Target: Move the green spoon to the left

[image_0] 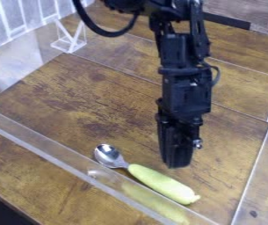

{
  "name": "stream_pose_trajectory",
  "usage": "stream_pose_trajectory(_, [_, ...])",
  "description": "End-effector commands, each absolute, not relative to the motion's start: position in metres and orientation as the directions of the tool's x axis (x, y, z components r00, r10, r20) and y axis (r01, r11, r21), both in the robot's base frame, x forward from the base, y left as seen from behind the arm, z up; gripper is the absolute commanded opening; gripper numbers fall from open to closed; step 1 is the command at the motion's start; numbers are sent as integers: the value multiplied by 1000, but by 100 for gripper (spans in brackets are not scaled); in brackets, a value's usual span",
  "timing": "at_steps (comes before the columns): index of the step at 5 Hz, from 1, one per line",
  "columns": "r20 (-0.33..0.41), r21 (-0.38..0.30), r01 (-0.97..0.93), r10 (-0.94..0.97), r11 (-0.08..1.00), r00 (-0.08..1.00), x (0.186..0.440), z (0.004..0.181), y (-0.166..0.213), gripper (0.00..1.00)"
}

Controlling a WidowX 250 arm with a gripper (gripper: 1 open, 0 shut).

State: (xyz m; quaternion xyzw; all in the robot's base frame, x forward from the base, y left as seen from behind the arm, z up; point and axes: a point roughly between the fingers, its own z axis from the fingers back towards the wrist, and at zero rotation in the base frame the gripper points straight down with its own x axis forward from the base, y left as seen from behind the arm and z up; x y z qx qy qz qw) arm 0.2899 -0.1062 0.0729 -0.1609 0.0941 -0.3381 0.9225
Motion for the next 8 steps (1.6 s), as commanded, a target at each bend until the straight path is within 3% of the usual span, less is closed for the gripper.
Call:
stream_pose_trajectory(1, [-6, -319, 576, -609, 752, 793, 286, 95, -111, 0])
stream_pose_trajectory(2, [-18, -328, 616, -657, 716, 754, 288, 77, -122, 100])
stream_pose_trajectory(5, [-113, -356, 725, -797, 590, 593, 288, 60, -132, 100])
stream_pose_trajectory(7, [-154, -359, 708, -787, 608, 598, 290, 49, -134, 100])
stream_pose_trajectory(8, [-176, -358, 683, -764, 637, 620, 293, 42, -137, 0])
